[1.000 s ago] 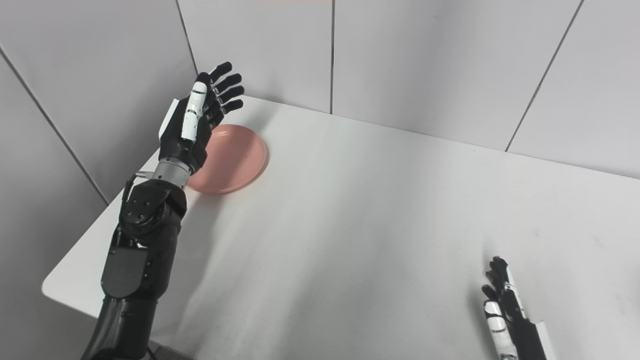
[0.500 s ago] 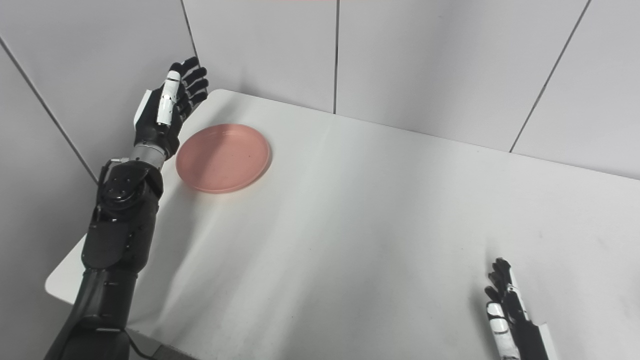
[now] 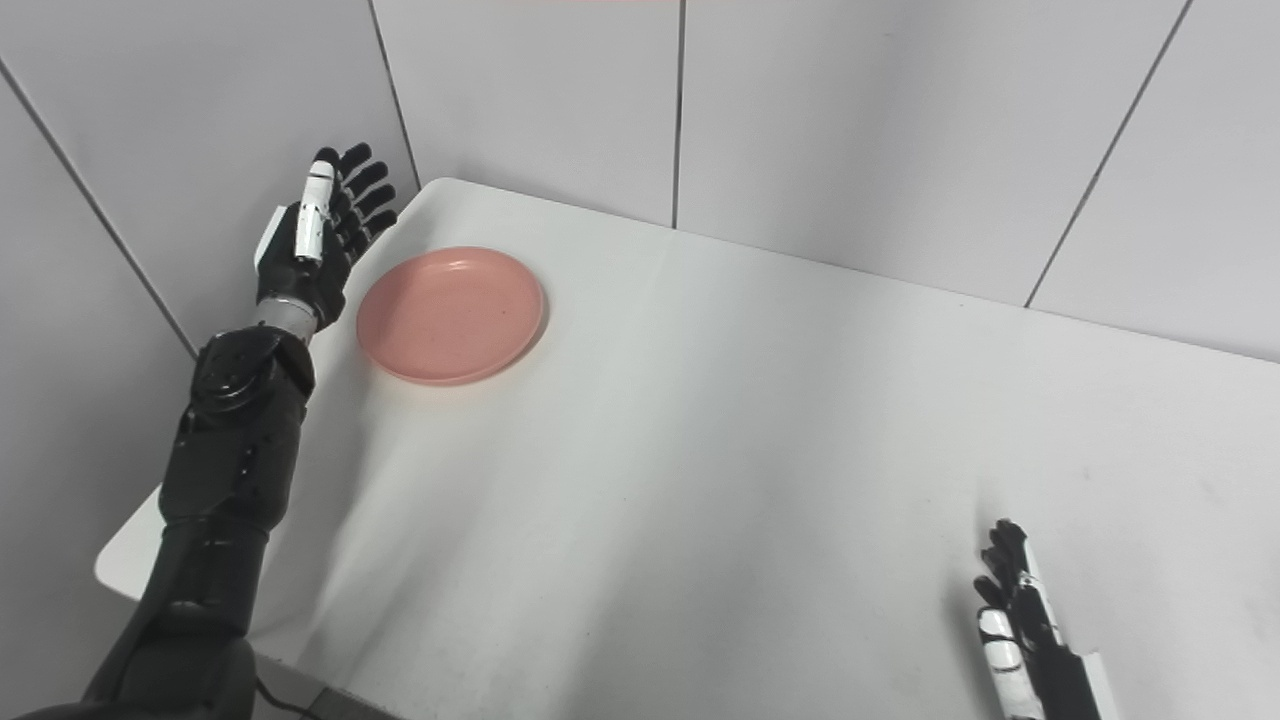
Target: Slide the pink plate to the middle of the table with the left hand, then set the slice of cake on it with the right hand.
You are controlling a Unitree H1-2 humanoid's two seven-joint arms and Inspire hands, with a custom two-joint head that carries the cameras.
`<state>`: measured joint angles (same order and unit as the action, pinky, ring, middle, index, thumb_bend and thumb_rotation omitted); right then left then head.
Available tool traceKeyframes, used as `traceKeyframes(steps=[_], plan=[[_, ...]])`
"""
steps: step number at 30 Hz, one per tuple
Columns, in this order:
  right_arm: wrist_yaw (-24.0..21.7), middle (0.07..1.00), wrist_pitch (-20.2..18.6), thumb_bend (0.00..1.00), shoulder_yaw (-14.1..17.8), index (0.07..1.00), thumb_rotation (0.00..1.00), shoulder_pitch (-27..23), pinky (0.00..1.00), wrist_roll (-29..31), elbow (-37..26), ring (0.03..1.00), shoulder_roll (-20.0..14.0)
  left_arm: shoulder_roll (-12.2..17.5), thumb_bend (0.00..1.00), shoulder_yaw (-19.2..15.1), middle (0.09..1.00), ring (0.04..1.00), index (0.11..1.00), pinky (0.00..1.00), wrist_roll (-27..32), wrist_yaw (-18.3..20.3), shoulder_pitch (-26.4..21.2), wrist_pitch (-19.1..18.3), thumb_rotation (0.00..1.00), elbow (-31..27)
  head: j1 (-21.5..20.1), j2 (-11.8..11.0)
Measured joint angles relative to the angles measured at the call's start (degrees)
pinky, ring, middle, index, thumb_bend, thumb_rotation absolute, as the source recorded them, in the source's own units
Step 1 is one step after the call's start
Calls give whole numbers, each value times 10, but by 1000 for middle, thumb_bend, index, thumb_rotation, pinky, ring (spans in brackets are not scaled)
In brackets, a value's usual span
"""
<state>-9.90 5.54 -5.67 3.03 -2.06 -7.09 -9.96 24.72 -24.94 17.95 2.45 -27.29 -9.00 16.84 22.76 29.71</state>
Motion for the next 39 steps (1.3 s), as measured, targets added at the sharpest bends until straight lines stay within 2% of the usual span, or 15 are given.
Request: traceKeyframes(steps=[6,18,28,39], plan=[[0,996,0,389,1,997,1000,1,1000,0,0,984,0,6,411,-10,884,881,865,864,11,0,-2,0,1000,5,3,4],[0,994,0,391,1,995,1000,1,1000,-1,-1,983,-1,7,410,-20,887,894,866,886,12,-2,-3,19,1000,77,4,6],[-5,1000,0,376,3,1000,1000,3,1000,4,-1,991,-5,8,394,-19,890,891,867,870,9,-15,-3,25,1000,106,10,12],[-7,996,-11,383,3,1000,1000,5,1000,2,-12,985,-6,17,401,-15,886,879,871,845,3,-16,-5,61,1000,163,9,18]])
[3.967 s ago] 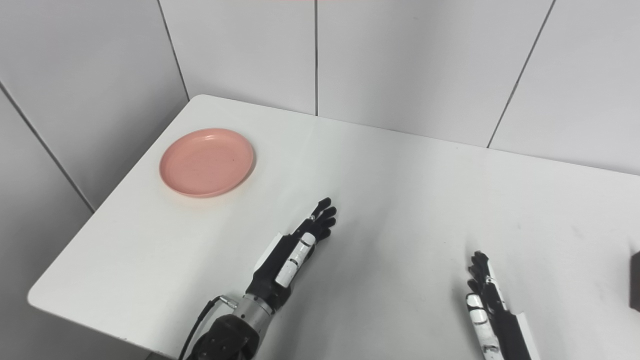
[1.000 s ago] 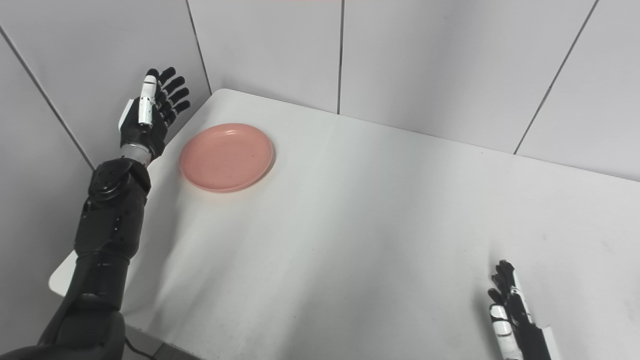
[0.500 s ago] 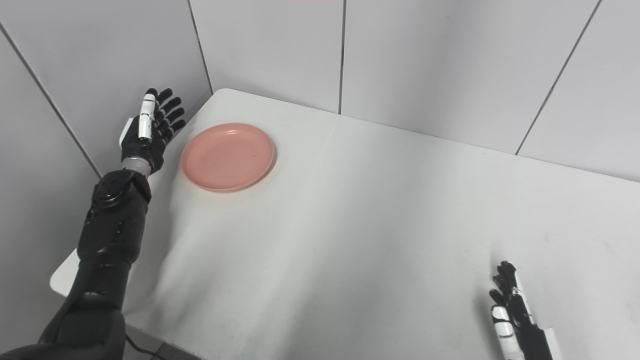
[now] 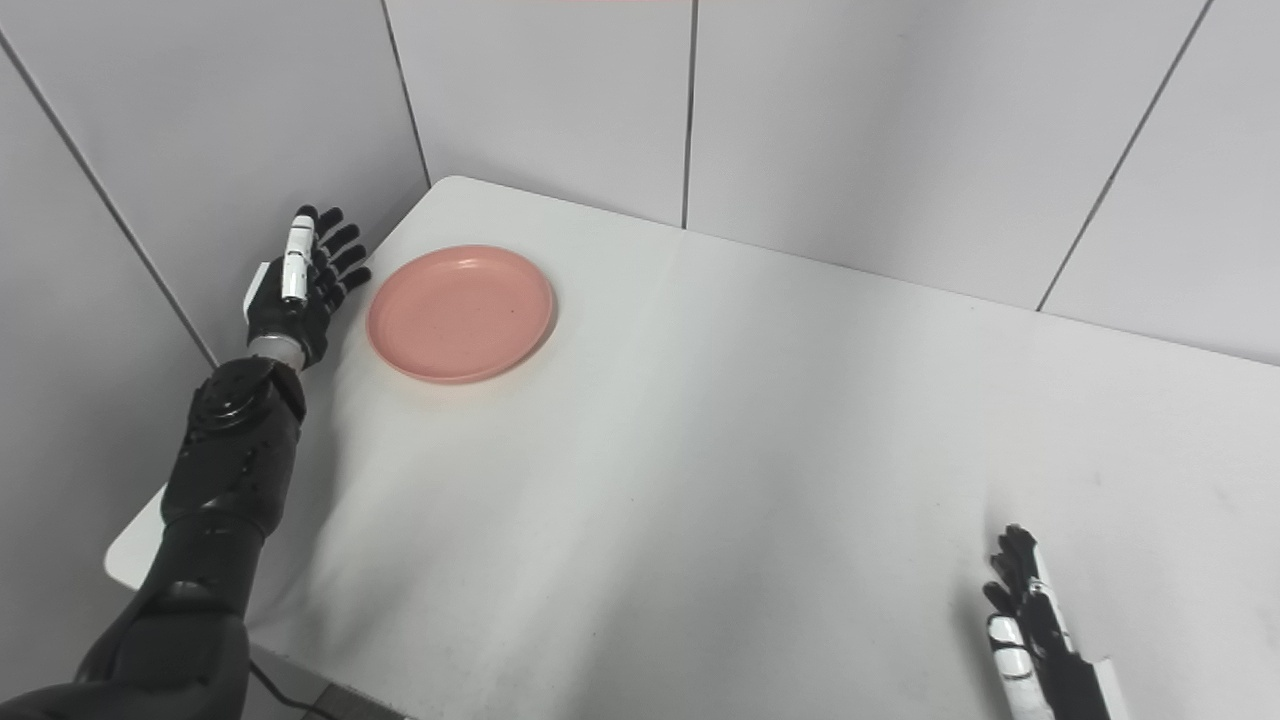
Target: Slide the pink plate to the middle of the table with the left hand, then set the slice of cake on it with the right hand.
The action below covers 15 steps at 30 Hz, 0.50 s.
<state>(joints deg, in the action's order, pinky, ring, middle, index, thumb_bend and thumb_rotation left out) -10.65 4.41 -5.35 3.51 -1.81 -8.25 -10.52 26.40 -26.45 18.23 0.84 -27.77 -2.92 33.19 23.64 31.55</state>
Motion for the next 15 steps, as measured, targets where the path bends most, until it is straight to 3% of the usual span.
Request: traceKeyframes(steps=[15], plan=[[0,995,-4,394,2,999,1000,3,1000,-3,-6,981,0,-5,368,6,883,881,874,872,1,-8,-2,16,1000,8,-2,6]])
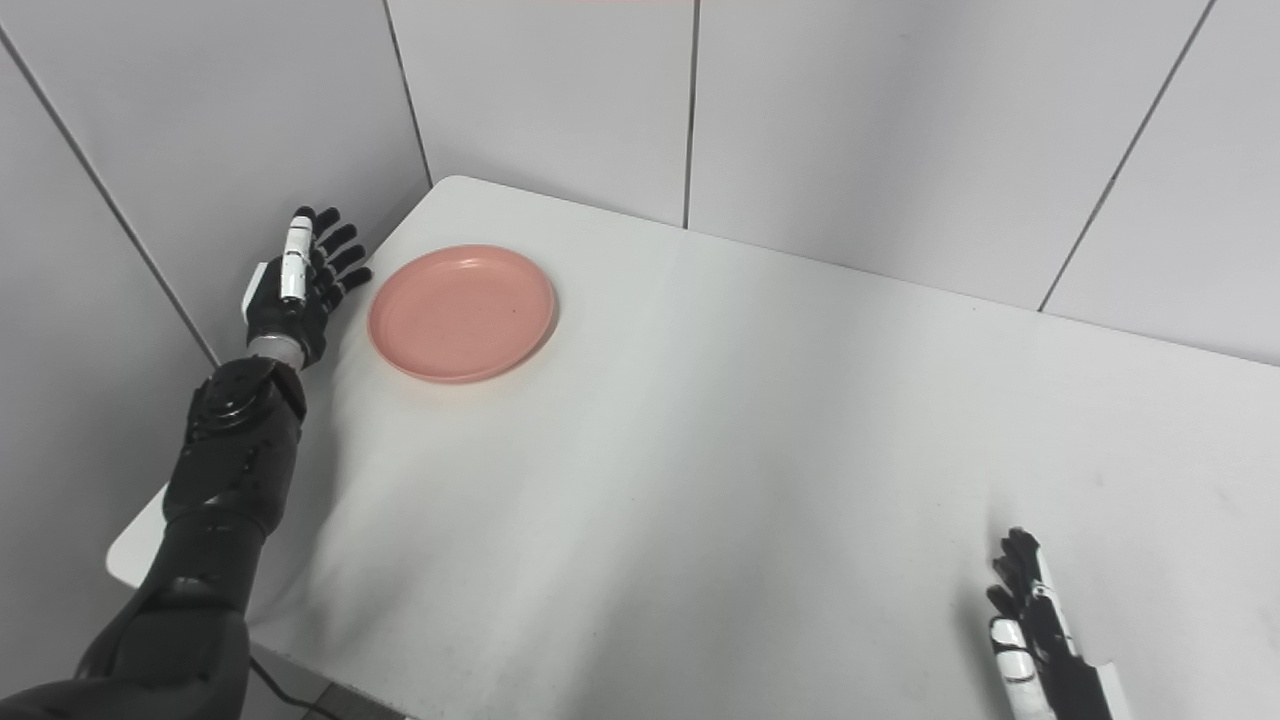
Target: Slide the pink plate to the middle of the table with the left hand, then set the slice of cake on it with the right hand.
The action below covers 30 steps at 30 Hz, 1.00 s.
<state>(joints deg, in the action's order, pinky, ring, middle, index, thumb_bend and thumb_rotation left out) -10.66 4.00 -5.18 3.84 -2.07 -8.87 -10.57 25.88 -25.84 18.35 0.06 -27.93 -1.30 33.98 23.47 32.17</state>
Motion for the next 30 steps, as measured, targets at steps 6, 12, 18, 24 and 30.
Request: traceKeyframes(steps=[6,12,18,24,30], plan=[[0,993,-12,424,1,995,1000,2,1000,-4,-7,983,0,-19,397,0,891,893,868,900,15,0,0,17,999,2,-4,5],[0,992,-20,390,1,991,1000,4,1000,-11,-15,984,-1,-32,406,21,891,891,876,874,19,9,6,26,1000,-11,-5,10],[0,991,-20,397,1,990,1000,4,1000,-12,-16,982,0,-62,408,47,884,882,863,861,17,12,12,24,1000,-39,-6,13],[-1,988,-20,417,1,986,1000,4,1000,-13,-16,979,0,-92,406,65,882,885,865,870,8,11,12,26,1000,-59,-13,19],[-1,996,-20,394,1,993,1000,7,1000,-12,-19,985,-1,-108,382,67,897,897,879,887,7,12,15,29,1000,-69,-18,25]])
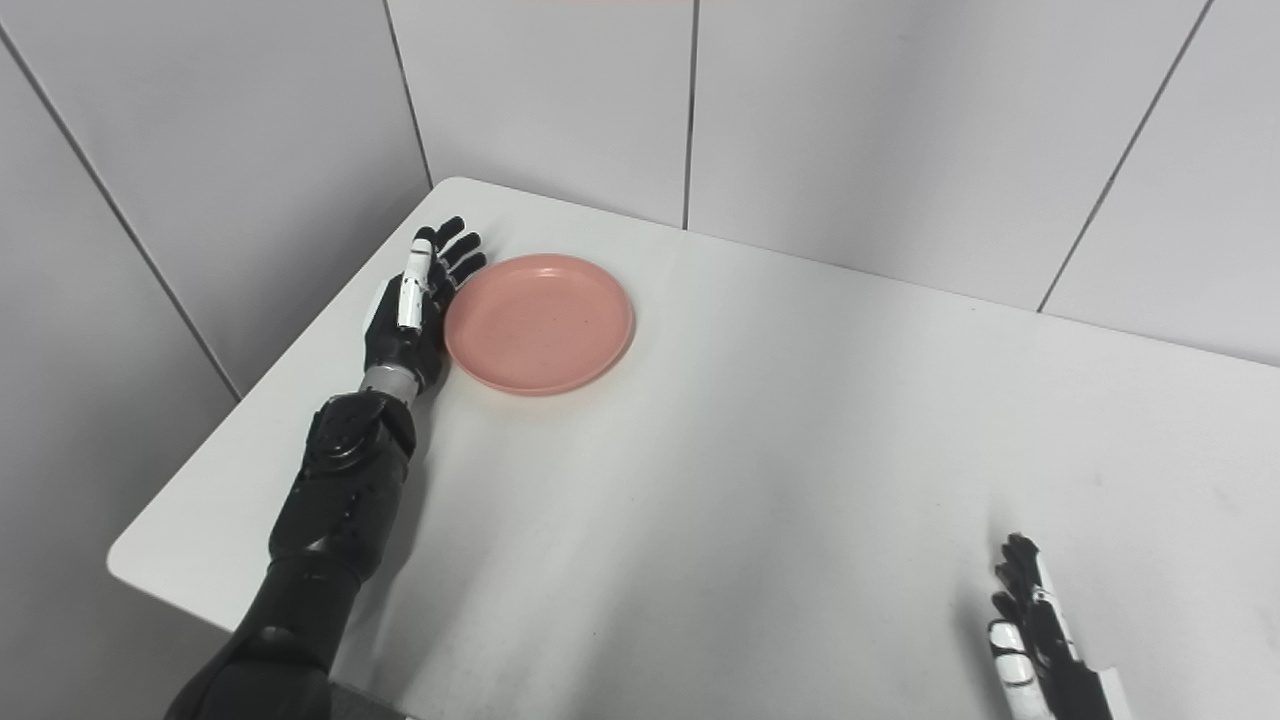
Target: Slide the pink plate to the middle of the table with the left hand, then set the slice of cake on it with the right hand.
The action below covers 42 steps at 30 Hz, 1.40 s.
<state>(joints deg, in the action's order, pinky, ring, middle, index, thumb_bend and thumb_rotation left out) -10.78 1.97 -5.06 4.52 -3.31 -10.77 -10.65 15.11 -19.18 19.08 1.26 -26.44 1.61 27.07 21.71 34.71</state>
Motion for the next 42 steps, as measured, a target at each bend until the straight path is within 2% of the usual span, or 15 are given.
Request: traceKeyframes(steps=[7,10,13,17,24,28,35,42], plan=[[0,987,0,420,0,989,1000,1,978,-3,0,978,-1,-5,383,11,893,890,874,888,-1,7,9,1,1000,-13,-11,5],[1,987,0,430,0,990,1000,1,986,-3,-1,981,0,-17,371,19,898,894,871,894,-1,6,17,-1,1000,-29,-17,10],[0,991,-1,408,0,991,1000,2,993,-3,-2,983,0,-27,404,28,887,888,861,897,0,10,20,-3,1000,-39,-26,14],[1,987,-5,433,-1,988,1000,3,993,-7,-5,981,0,-39,391,34,885,885,859,894,2,20,24,-5,1000,-49,-40,18],[9,976,-18,449,-5,975,1000,3,955,-23,-14,962,7,-44,386,57,890,887,866,887,3,30,33,-27,1000,-74,-69,32],[14,970,-18,450,-5,970,1000,3,948,-28,-14,958,12,-60,370,64,890,889,867,890,3,31,37,-42,1000,-92,-81,37],[21,975,-20,448,-11,976,1000,4,969,-35,-16,969,18,-83,387,103,891,891,873,890,-4,35,47,-62,1000,-122,-88,44],[29,966,-23,455,-14,969,1000,5,940,-56,-20,953,24,-99,401,136,900,897,881,900,-14,45,55,-79,1000,-145,-106,53]])
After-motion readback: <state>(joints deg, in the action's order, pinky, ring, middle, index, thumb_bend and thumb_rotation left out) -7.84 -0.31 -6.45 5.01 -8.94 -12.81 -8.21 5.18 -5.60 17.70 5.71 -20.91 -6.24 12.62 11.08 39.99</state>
